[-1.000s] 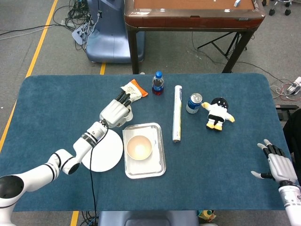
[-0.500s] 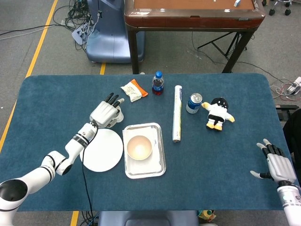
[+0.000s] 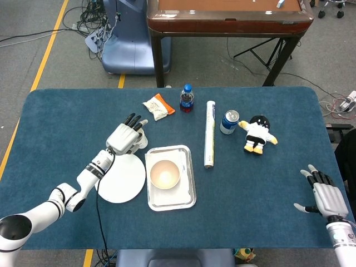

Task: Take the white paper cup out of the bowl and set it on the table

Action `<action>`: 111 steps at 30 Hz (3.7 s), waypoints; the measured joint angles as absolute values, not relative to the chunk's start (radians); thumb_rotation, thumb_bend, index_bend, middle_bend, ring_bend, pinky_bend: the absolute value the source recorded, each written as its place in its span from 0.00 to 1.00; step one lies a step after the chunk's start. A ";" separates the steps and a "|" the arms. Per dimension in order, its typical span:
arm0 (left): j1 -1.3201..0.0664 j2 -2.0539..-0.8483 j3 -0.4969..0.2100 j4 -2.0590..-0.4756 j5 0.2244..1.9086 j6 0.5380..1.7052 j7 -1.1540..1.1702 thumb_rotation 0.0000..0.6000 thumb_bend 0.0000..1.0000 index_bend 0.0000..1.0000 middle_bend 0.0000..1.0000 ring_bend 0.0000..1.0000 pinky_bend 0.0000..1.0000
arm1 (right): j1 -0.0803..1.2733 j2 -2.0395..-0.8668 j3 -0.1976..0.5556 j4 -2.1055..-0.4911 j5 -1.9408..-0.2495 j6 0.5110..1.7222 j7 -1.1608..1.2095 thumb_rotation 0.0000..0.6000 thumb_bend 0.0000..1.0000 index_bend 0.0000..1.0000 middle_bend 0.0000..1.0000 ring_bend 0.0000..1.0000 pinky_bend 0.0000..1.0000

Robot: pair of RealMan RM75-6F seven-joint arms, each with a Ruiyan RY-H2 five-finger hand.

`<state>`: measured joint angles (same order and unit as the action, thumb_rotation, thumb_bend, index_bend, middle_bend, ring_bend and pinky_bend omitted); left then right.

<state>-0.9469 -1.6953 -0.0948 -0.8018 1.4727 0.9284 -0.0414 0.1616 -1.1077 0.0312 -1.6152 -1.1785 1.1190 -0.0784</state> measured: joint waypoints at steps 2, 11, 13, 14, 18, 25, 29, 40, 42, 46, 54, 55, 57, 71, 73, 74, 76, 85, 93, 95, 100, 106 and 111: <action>-0.946 -1.704 -0.092 -0.787 1.475 0.928 -0.052 1.00 0.32 0.59 0.14 0.00 0.00 | 0.162 -1.109 0.030 -1.616 -1.180 1.118 -0.080 1.00 0.20 0.00 0.00 0.00 0.00; -0.947 -1.749 -0.080 -0.677 1.486 0.914 -0.124 1.00 0.32 0.59 0.14 0.00 0.00 | 0.171 -1.112 0.028 -1.611 -1.174 1.093 -0.077 1.00 0.20 0.00 0.00 0.00 0.00; -0.947 -1.760 -0.076 -0.643 1.489 0.910 -0.148 1.00 0.32 0.59 0.14 0.00 0.00 | 0.174 -1.114 0.028 -1.609 -1.172 1.087 -0.077 1.00 0.20 0.00 0.00 0.00 0.00; -0.946 -1.765 -0.074 -0.628 1.490 0.908 -0.158 1.00 0.32 0.59 0.14 0.00 0.00 | 0.176 -1.116 0.028 -1.607 -1.170 1.084 -0.078 1.00 0.20 0.00 0.00 0.00 0.00; -0.942 -1.785 -0.062 -0.571 1.499 0.903 -0.202 1.00 0.32 0.59 0.14 0.00 0.00 | 0.181 -1.120 0.029 -1.601 -1.159 1.073 -0.082 1.00 0.20 0.00 0.00 0.00 0.00; -0.917 -1.808 -0.037 -0.533 1.517 0.917 -0.235 1.00 0.32 0.57 0.14 0.00 0.00 | 0.181 -1.122 0.031 -1.600 -1.155 1.080 -0.086 1.00 0.20 0.00 0.00 0.00 0.00; -0.908 -1.798 -0.027 -0.563 1.526 0.926 -0.235 1.00 0.32 0.50 0.12 0.00 0.00 | 0.177 -1.121 0.030 -1.605 -1.163 1.094 -0.088 1.00 0.20 0.00 0.00 0.00 0.00; -0.895 -1.704 -0.037 -0.737 1.522 0.948 -0.177 1.00 0.32 0.31 0.03 0.00 0.00 | 0.173 -1.117 0.024 -1.613 -1.181 1.104 -0.090 1.00 0.20 0.00 0.00 0.00 0.00; -0.893 -1.686 -0.045 -0.770 1.516 0.954 -0.157 1.00 0.32 0.29 0.02 0.00 0.00 | 0.173 -1.117 0.022 -1.613 -1.184 1.104 -0.090 1.00 0.20 0.00 0.00 0.00 0.00; -0.887 -1.645 -0.063 -0.847 1.501 0.966 -0.106 1.00 0.32 0.26 0.01 0.00 0.00 | 0.171 -1.116 0.020 -1.618 -1.195 1.112 -0.091 1.00 0.20 0.00 0.00 0.00 0.00; -0.861 -1.508 -0.099 -1.064 1.462 1.001 0.037 1.00 0.32 0.27 0.01 0.00 0.00 | 0.165 -1.111 0.012 -1.630 -1.219 1.127 -0.091 1.00 0.20 0.00 0.00 0.00 0.00; -0.853 -1.481 -0.104 -1.105 1.455 1.011 0.063 1.00 0.32 0.27 0.01 0.00 0.00 | 0.165 -1.111 0.012 -1.631 -1.220 1.127 -0.090 1.00 0.20 0.00 0.00 0.00 0.00; -0.838 -1.439 -0.110 -1.172 1.444 1.029 0.098 1.00 0.32 0.27 0.01 0.00 0.00 | 0.164 -1.111 0.011 -1.633 -1.224 1.130 -0.091 1.00 0.20 0.00 0.00 0.00 0.00; -0.538 -1.137 -0.083 -1.592 1.362 1.294 0.184 1.00 0.32 0.30 0.01 0.00 0.00 | 0.135 -1.099 -0.002 -1.670 -1.300 1.211 -0.096 1.00 0.20 0.00 0.00 0.00 0.00; -0.504 -1.126 -0.069 -1.604 1.357 1.309 0.176 1.00 0.32 0.30 0.01 0.00 0.00 | 0.132 -1.100 -0.004 -1.669 -1.308 1.219 -0.096 1.00 0.20 0.00 0.00 0.00 0.00; -0.489 -1.124 -0.063 -1.607 1.357 1.321 0.171 1.00 0.32 0.30 0.01 0.00 0.00 | 0.130 -1.101 -0.004 -1.669 -1.311 1.225 -0.097 1.00 0.20 0.00 0.00 0.00 0.00; -0.452 -1.123 -0.049 -1.613 1.359 1.356 0.157 1.00 0.32 0.30 0.01 0.00 0.00 | 0.126 -1.103 -0.004 -1.668 -1.316 1.240 -0.105 1.00 0.20 0.00 0.00 0.00 0.00; -0.293 -1.158 0.003 -1.568 1.406 1.500 0.041 1.00 0.32 0.30 0.01 0.00 0.00 | 0.098 -1.122 -0.019 -1.683 -1.374 1.307 -0.163 1.00 0.20 0.00 0.00 0.00 0.00; -0.250 -1.210 0.006 -1.489 1.439 1.529 0.017 1.00 0.32 0.31 0.01 0.00 0.00 | 0.086 -1.125 -0.031 -1.690 -1.407 1.328 -0.174 1.00 0.20 0.00 0.00 0.00 0.00; -0.247 -1.216 0.004 -1.477 1.458 1.534 0.016 1.00 0.32 0.31 0.01 0.00 0.00 | 0.084 -1.124 -0.031 -1.689 -1.408 1.332 -0.172 1.00 0.20 0.00 0.00 0.00 0.00; -0.235 -1.223 0.001 -1.464 1.496 1.545 -0.001 1.00 0.32 0.32 0.01 0.00 0.00 | 0.075 -1.118 -0.025 -1.689 -1.406 1.349 -0.160 1.00 0.20 0.00 0.00 0.00 0.00; -0.223 -1.209 -0.007 -1.478 1.510 1.549 -0.017 1.00 0.32 0.32 0.01 0.00 0.00 | 0.060 -1.118 -0.031 -1.698 -1.437 1.380 -0.174 1.00 0.20 0.00 0.00 0.00 0.00; -0.218 -1.202 -0.017 -1.489 1.509 1.541 -0.009 1.00 0.32 0.31 0.01 0.00 0.00 | 0.055 -1.125 -0.034 -1.706 -1.447 1.387 -0.195 1.00 0.20 0.00 0.00 0.00 0.00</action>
<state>-0.2184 -1.2021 -0.0168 -1.4886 1.5092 1.5414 -0.0093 0.0550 -1.1246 -0.0339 -1.7056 -1.4475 1.3871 -0.1952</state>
